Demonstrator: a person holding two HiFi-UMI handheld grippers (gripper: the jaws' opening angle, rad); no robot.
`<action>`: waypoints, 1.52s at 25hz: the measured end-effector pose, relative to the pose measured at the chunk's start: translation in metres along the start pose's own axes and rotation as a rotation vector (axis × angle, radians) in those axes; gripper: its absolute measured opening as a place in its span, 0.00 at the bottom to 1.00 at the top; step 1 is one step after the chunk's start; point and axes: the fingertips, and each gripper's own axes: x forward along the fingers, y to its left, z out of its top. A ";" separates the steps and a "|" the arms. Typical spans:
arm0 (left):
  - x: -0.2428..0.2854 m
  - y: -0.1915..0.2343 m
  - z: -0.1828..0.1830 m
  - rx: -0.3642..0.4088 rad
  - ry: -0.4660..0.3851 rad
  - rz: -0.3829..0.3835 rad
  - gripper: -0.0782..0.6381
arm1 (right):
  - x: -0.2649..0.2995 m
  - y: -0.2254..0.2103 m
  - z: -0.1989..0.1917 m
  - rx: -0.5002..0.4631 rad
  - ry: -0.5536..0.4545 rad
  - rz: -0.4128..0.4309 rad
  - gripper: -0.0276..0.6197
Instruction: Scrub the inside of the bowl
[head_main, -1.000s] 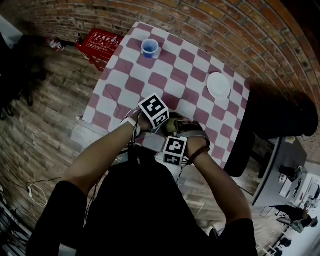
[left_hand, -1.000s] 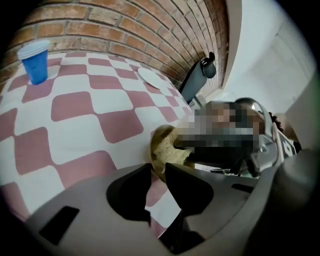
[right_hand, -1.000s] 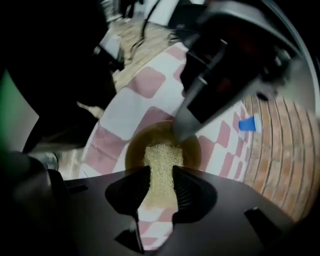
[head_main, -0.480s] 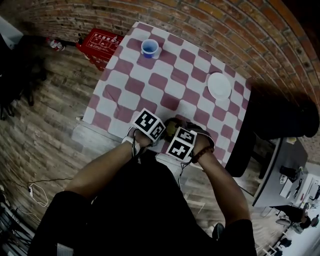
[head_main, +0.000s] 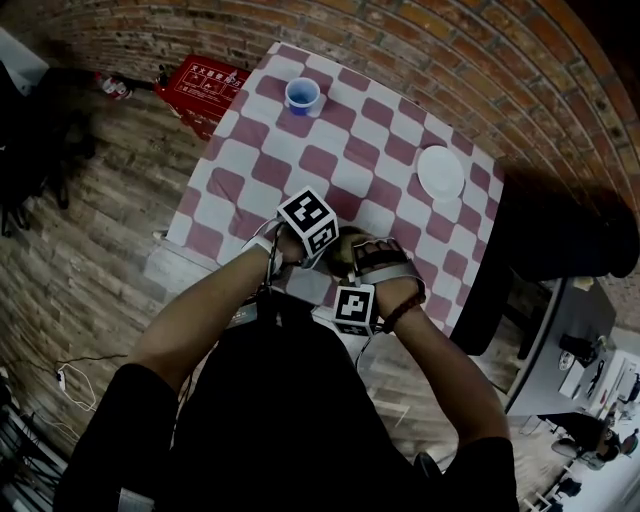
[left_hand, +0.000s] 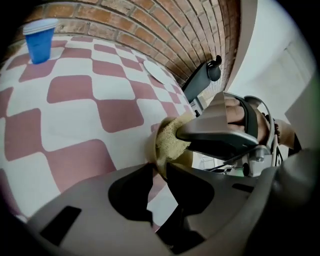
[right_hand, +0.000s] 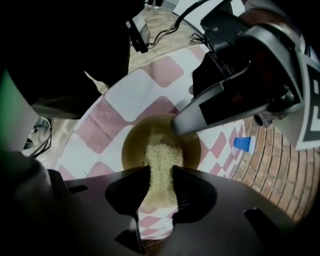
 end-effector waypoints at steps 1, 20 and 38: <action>-0.004 0.003 0.002 0.012 0.001 0.004 0.24 | -0.001 -0.001 0.002 0.027 -0.015 0.005 0.28; 0.014 -0.008 -0.014 -0.138 -0.128 -0.012 0.27 | -0.005 0.007 0.018 0.504 -0.185 0.340 0.28; -0.004 0.000 -0.006 -0.106 -0.126 0.017 0.35 | -0.017 -0.007 -0.002 0.509 -0.172 0.172 0.28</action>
